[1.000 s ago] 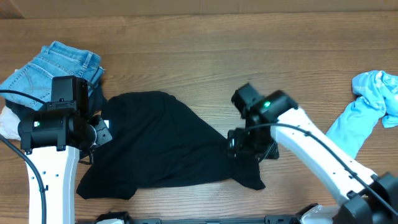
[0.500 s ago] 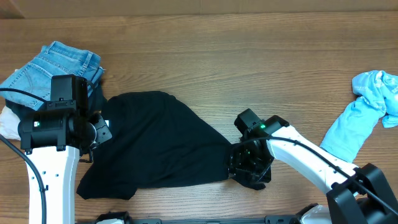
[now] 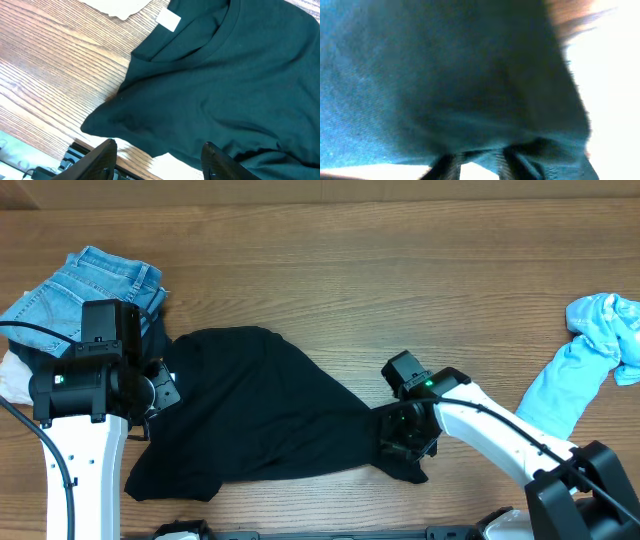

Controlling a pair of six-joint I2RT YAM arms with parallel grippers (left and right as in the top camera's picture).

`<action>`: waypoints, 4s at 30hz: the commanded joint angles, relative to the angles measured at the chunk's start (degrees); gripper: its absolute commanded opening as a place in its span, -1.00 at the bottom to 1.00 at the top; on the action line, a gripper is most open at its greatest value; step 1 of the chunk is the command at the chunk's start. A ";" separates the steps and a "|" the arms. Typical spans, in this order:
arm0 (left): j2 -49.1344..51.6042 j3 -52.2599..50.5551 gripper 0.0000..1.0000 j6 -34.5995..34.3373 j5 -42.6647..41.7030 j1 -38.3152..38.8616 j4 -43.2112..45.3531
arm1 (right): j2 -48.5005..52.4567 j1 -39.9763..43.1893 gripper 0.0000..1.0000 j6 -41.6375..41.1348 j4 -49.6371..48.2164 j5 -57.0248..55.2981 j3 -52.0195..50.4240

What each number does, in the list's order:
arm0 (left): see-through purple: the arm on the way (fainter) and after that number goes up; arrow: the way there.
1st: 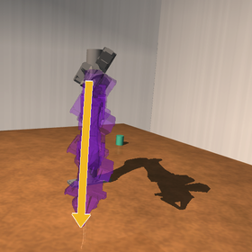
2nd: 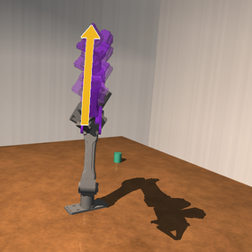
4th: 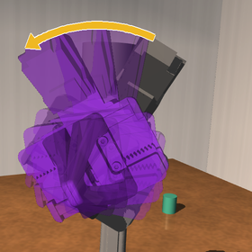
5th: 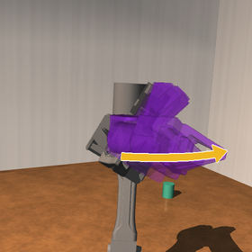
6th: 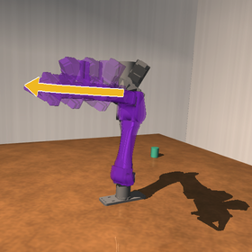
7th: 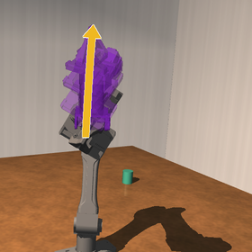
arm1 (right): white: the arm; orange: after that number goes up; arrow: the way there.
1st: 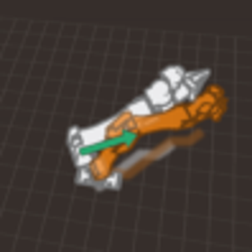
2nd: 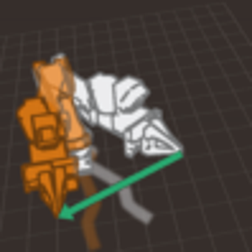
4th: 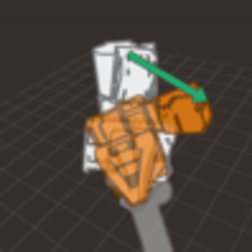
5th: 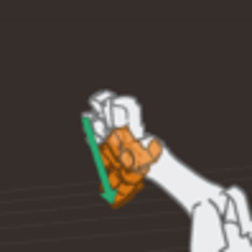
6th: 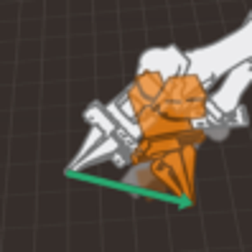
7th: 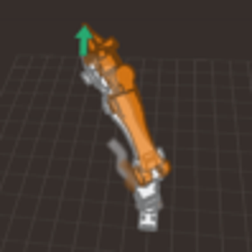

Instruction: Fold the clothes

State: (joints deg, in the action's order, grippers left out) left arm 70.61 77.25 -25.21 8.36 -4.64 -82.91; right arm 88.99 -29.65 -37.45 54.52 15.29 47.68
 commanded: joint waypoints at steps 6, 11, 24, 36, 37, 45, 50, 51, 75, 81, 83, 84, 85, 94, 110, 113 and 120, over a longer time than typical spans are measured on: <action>-0.55 1.01 0.18 1.05 -0.50 -0.26 0.44 | -1.14 0.66 -0.92 0.17 2.91 -10.62 7.98; -0.55 1.01 0.19 1.46 -0.50 -0.26 0.46 | -1.18 1.88 -0.92 1.95 2.86 -11.76 8.59; -0.55 -3.61 0.54 4.02 -17.92 -0.20 -3.34 | -1.51 6.08 -0.92 7.72 3.10 -13.75 15.58; -0.55 -33.22 0.37 11.50 -37.99 14.53 13.38 | -1.51 6.38 -0.92 7.69 3.72 -13.73 18.82; -0.55 -34.16 0.36 10.23 -37.73 16.00 14.47 | -1.51 6.38 -0.92 7.69 3.65 -13.73 18.82; -0.22 -35.95 0.08 0.59 -22.45 25.03 19.43 | -1.51 6.38 -0.92 7.69 3.45 -13.73 18.82; 4.22 -35.98 0.18 -5.55 -13.05 30.95 22.10 | -1.51 6.38 -0.92 7.69 3.17 -13.73 18.82; 5.81 -35.95 0.20 -5.92 -11.93 32.17 22.69 | -1.51 6.38 -0.92 7.69 3.21 -13.73 18.82; 14.82 -31.78 0.61 -3.41 -11.54 34.58 26.56 | -1.55 7.28 -0.92 7.69 3.65 -15.26 18.82; 16.61 -31.87 -0.04 -2.05 -14.14 34.67 28.15 | -1.55 7.28 -0.92 7.69 3.67 -15.23 18.84; 17.16 -31.87 -0.37 -1.14 -15.72 34.69 27.87 | -1.55 7.28 -0.92 7.69 3.69 -15.23 18.84; 17.14 -31.87 -0.59 -1.11 -15.69 34.67 27.61 | -1.55 7.28 -0.92 7.69 3.69 -15.26 18.84; 17.14 -31.87 -0.72 -1.11 -15.69 34.67 27.47 | -1.55 7.28 -0.92 7.69 3.67 -15.26 18.84; 16.98 -13.97 -0.92 -0.50 -12.22 34.56 8.85 | -2.36 8.68 -0.92 7.43 10.10 -26.01 27.23; 16.22 47.17 -0.92 9.05 -5.46 31.19 -13.88 | -9.73 25.46 -0.92 11.85 21.90 -28.24 59.25; 16.22 54.66 -0.92 10.47 -5.53 31.30 -13.88 | -11.56 25.46 -0.92 12.35 22.01 -28.35 64.83; 16.11 72.81 -0.92 14.34 -10.21 31.30 -13.88 | -16.24 25.44 -0.92 13.88 22.01 -27.06 75.82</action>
State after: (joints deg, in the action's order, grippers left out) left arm 87.96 143.28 -14.09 -3.53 27.99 -96.44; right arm 75.44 -6.02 -24.67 77.14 -7.09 120.44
